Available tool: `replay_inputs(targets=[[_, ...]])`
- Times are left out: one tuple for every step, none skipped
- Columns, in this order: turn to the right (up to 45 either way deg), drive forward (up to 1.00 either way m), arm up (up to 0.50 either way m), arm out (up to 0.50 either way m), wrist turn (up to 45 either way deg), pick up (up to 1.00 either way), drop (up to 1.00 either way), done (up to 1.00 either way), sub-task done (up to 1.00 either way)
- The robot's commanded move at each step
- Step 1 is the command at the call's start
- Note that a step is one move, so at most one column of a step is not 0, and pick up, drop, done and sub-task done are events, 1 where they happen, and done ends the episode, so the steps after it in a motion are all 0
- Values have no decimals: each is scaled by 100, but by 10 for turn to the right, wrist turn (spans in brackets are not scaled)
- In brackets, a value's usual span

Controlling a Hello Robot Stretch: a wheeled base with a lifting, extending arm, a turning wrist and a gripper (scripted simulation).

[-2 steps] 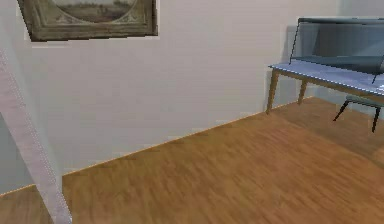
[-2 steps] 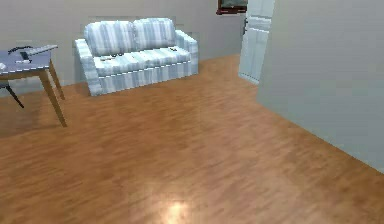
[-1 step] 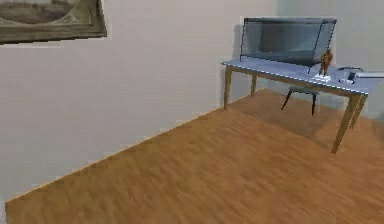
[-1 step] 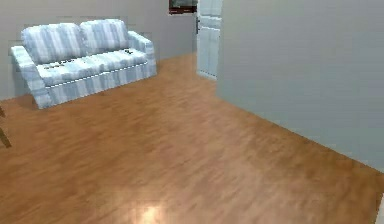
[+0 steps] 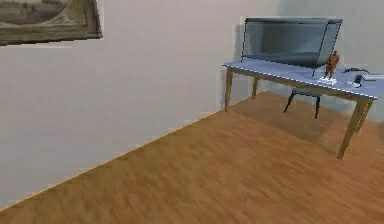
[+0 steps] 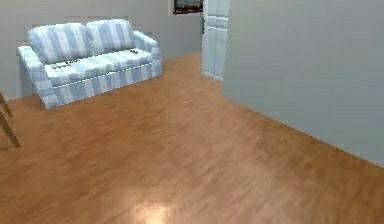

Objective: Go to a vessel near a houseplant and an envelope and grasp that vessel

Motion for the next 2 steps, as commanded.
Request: replay_inputs(targets=[[-450,0,0,0,0,0,0,0,0],[-360,0,0,0,0,0,0,0,0]])
